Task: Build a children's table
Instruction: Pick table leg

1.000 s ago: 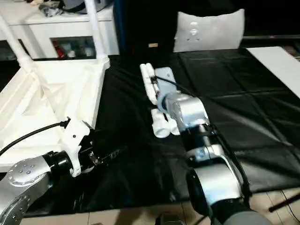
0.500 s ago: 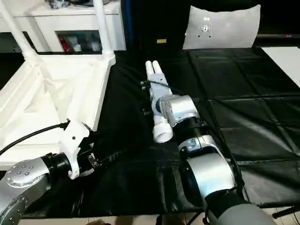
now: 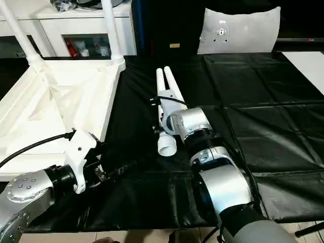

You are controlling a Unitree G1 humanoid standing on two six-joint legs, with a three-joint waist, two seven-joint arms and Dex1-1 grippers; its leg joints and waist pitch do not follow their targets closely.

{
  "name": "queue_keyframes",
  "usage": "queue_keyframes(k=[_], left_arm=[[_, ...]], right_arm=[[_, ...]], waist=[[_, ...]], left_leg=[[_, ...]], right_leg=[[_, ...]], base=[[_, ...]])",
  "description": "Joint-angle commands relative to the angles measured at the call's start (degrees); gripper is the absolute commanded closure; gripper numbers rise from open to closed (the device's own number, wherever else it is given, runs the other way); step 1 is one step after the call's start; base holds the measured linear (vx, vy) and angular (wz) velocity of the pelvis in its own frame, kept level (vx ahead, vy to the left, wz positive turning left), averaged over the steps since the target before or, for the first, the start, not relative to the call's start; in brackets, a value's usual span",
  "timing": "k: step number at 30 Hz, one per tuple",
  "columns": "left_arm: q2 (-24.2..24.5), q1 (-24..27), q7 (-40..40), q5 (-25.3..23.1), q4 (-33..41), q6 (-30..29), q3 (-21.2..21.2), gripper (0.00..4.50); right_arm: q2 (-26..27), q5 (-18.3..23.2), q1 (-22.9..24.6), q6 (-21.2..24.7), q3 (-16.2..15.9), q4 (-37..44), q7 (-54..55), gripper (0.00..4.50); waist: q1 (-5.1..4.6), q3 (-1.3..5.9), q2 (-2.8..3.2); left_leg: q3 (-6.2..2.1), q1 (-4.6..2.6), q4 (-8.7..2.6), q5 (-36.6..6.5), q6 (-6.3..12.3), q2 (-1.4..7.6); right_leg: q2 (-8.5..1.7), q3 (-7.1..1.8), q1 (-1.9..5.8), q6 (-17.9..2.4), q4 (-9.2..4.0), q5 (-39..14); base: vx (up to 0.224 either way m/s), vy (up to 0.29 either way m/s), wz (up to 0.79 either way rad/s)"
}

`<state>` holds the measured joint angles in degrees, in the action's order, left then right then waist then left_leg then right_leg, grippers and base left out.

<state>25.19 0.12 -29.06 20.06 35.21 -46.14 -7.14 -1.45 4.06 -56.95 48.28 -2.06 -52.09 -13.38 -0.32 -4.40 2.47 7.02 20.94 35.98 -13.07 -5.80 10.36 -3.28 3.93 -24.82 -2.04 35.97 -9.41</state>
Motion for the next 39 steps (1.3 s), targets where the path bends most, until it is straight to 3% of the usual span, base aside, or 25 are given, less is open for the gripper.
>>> queue_keyframes(k=[1, 9, 13, 18, 22, 24, 28, 29, 31, 32, 37, 38, 39], left_arm=[[0.5, -0.6, 0.3, 0.1, 0.3, -0.1, -0.1, 0.0], [-0.9, -2.3, 1.3, 0.2, -1.4, 0.3, 1.0, 0.0], [-1.1, -3.4, 2.2, -0.6, -3.2, 0.5, 1.4, 0.0], [-2.7, -3.8, 5.2, -1.8, -4.4, 0.9, 2.3, 0.0], [-2.8, -3.4, 6.5, -3.1, -5.0, 1.5, 1.7, 0.0], [-2.8, -3.5, 6.8, -3.4, -5.3, 1.6, 1.5, 0.0], [-3.6, -4.6, 7.8, -4.3, -6.5, 2.4, 1.6, 0.0], [-4.4, -5.3, 8.3, -4.3, -7.2, 2.6, 2.0, 0.0], [-5.0, -5.8, 8.8, -4.6, -8.1, 3.4, 2.0, 0.0], [-5.2, -5.9, 9.1, -5.0, -8.6, 4.0, 2.0, 0.0], [-7.6, -7.9, 11.6, -4.9, -10.4, 5.2, 4.3, 0.0], [-8.5, -9.1, 12.4, -4.9, -11.1, 6.0, 5.4, 0.0], [-8.9, -9.8, 12.8, -4.9, -11.5, 6.6, 5.9, 0.0]], right_arm=[[0.8, 0.4, 0.4, 1.2, -0.5, -0.7, -1.3, 0.7], [1.3, 0.5, 0.4, 1.0, -0.6, -0.3, -2.4, 1.27], [1.4, 0.4, 0.8, 1.2, -0.6, 0.4, -2.7, 1.66], [1.6, 1.5, 2.4, 0.7, 0.8, 2.4, -3.0, 2.03], [1.8, 2.5, 3.8, 0.8, 2.6, 4.5, -2.0, 2.32], [1.8, 2.8, 4.4, 0.6, 3.3, 5.6, -1.4, 2.46], [2.3, 5.6, 7.1, 1.0, 6.4, 12.0, -1.2, 2.62], [2.7, 7.0, 8.5, 1.1, 7.7, 15.1, -1.1, 2.64], [3.4, 9.2, 9.9, 1.3, 10.1, 18.0, -0.9, 2.65], [3.8, 10.2, 10.9, 0.0, 10.8, 19.8, -1.3, 2.66], [5.8, 16.1, 15.3, -1.2, 16.0, 30.0, -2.1, 2.66], [6.9, 18.3, 16.9, -3.4, 17.3, 34.0, -3.2, 2.66], [6.9, 18.5, 18.1, -5.6, 16.6, 36.5, -4.5, 2.66]], waist=[[0.18, 3.91, 0.26], [0.34, 4.17, 0.59], [0.53, 4.41, 0.36], [0.74, 4.69, 0.19], [0.88, 4.69, 0.51], [0.92, 4.7, 0.27], [0.91, 4.6, 0.32], [0.96, 4.63, 0.75], [1.05, 4.74, 0.39], [1.0, 4.8, 0.72], [0.95, 4.81, 0.54], [0.94, 4.87, 0.54], [1.19, 4.82, 0.49]], left_leg=[[0.78, 0.58, -4.09, -7.8, 1.14, 1.07], [0.86, 0.41, -3.95, -7.4, 0.95, 1.07], [0.8, 0.53, -3.91, -6.8, 0.82, 1.06], [0.91, 0.59, -3.74, -5.2, 1.04, 1.05], [0.8, 0.48, -3.79, -6.0, 1.0, 1.1], [0.85, 0.48, -3.8, -5.9, 1.04, 1.06], [0.86, 0.51, -3.9, -6.9, 0.81, 0.97], [0.85, 0.38, -3.82, -7.2, 0.7, 0.91], [0.8, 0.37, -3.9, -7.2, 0.67, 0.96], [0.7, 0.47, -3.89, -7.1, 0.73, 0.93], [0.81, 0.4, -3.95, -6.9, 0.85, 0.81], [0.76, 0.37, -3.89, -6.9, 0.86, 0.85], [0.85, 0.42, -3.89, -7.0, 1.23, 0.81]], right_leg=[[-3.28, -2.44, 4.28, -11.6, -4.25, -15.3], [-3.23, -2.4, 4.27, -11.8, -4.29, -14.6], [-3.32, -2.41, 4.51, -11.7, -4.14, -14.1], [-3.29, -2.44, 4.65, -11.6, -4.04, -12.7], [-3.28, -2.35, 4.52, -11.4, -4.06, -13.4], [-3.26, -2.37, 4.53, -11.1, -4.12, -13.9], [-3.15, -2.27, 4.44, -9.7, -4.55, -16.0], [-3.11, -2.29, 4.37, -9.5, -4.53, -16.2], [-3.09, -2.27, 4.46, -9.1, -4.62, -16.2], [-3.1, -2.23, 4.46, -9.0, -4.66, -15.9], [-2.89, -2.22, 4.45, -8.0, -4.96, -16.3], [-2.92, -2.2, 4.46, -8.0, -4.85, -16.1], [-2.98, -2.19, 4.44, -7.4, -5.21, -16.7]], base=[[0.0, 0.0, 0.0], [0.0, 0.0, 0.0], [0.0, 0.0, 0.0], [0.0, 0.0, 0.0], [0.0, 0.0, 0.0], [0.0, 0.0, 0.0], [0.0, 0.0, 0.0], [0.0, 0.0, 0.0], [0.0, 0.0, 0.0], [0.0, 0.0, 0.0], [0.0, 0.0, 0.0], [0.0, 0.0, 0.0], [0.0, 0.0, 0.0]])
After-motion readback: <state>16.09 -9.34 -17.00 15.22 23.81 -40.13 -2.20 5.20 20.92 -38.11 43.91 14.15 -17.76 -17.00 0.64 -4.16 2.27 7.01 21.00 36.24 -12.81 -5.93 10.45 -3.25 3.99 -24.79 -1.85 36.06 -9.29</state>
